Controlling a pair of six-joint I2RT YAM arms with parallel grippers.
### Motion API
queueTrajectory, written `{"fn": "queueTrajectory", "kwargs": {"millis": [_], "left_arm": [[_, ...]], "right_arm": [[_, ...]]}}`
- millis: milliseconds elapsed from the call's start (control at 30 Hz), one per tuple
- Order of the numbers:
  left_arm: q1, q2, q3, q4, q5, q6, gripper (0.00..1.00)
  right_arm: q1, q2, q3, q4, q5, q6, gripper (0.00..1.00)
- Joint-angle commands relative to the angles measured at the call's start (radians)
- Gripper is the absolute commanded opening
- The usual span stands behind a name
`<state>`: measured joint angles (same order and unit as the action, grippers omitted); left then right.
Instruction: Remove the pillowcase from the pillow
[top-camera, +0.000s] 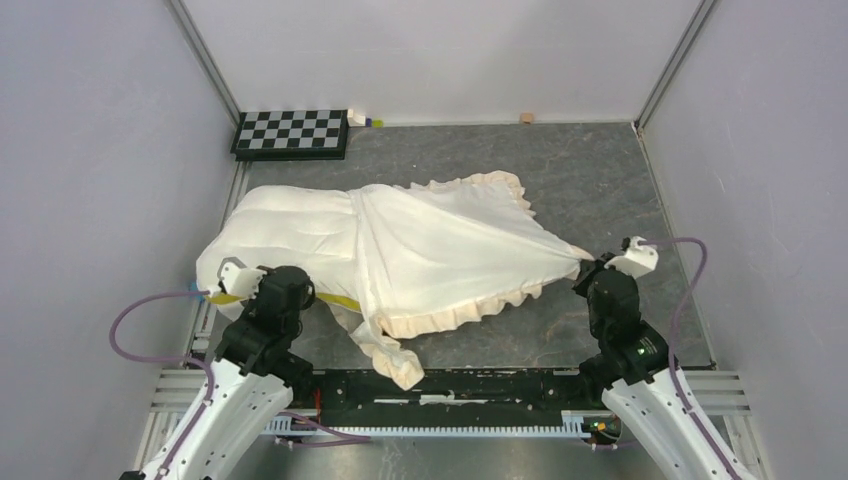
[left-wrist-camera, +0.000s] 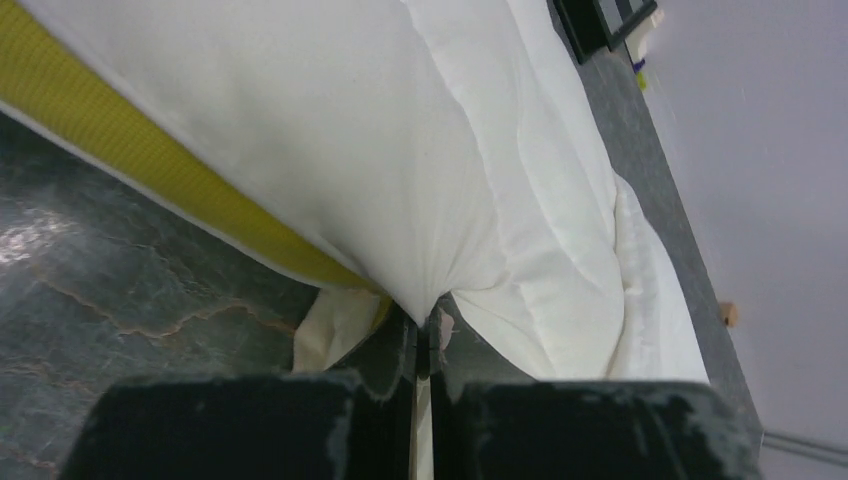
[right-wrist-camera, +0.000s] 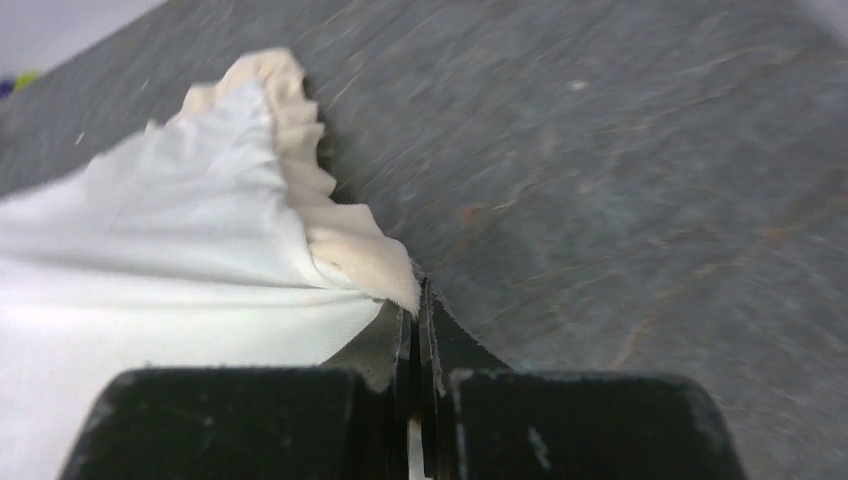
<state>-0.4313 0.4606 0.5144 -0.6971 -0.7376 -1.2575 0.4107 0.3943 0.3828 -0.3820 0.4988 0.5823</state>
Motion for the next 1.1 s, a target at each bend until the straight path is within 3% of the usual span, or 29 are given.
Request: {"fn": "queueTrajectory", "kwargs": {"millis": [0, 200, 400, 500, 567, 600, 667, 733, 833, 1067], "left_arm": [[0.013, -0.073, 0.036, -0.128, -0.276, -0.164, 0.02], [0.014, -0.114, 0.009, -0.134, -0.294, -0.196, 0.02], [0.014, -0.058, 0.029, -0.096, -0.262, -0.146, 0.02], [0.014, -0.036, 0.018, 0.017, -0.192, -0.04, 0.02], [0.013, -0.022, 0.002, 0.111, -0.118, 0.045, 0.02], [0.014, -0.013, -0.002, 0.147, -0.081, 0.081, 0.02], [0.014, 0.011, -0.007, 0.209, 0.003, 0.116, 0.03], [0.014, 0.044, -0.004, 0.237, 0.064, 0.128, 0.03], [0.013, 0.082, -0.006, 0.27, 0.122, 0.135, 0.02], [0.013, 0.107, -0.06, 0.388, 0.229, 0.137, 0.02]], "right_arm": [[-0.004, -0.091, 0.037, -0.132, 0.424, 0.107, 0.0], [-0.004, -0.153, 0.07, -0.176, 0.578, 0.142, 0.0], [-0.004, -0.132, 0.118, -0.123, 0.596, 0.025, 0.0], [-0.005, -0.102, 0.099, 0.009, 0.404, -0.147, 0.02], [-0.005, -0.068, 0.099, 0.038, 0.268, -0.194, 0.15], [-0.004, -0.046, 0.1, 0.054, 0.184, -0.231, 0.25], [-0.005, -0.005, 0.109, 0.078, 0.024, -0.303, 0.7], [-0.003, 0.038, 0.126, 0.091, -0.152, -0.377, 0.96], [-0.004, 0.093, 0.169, 0.091, -0.454, -0.477, 0.98], [-0.002, 0.215, 0.156, 0.158, -0.973, -0.454, 0.98]]}}
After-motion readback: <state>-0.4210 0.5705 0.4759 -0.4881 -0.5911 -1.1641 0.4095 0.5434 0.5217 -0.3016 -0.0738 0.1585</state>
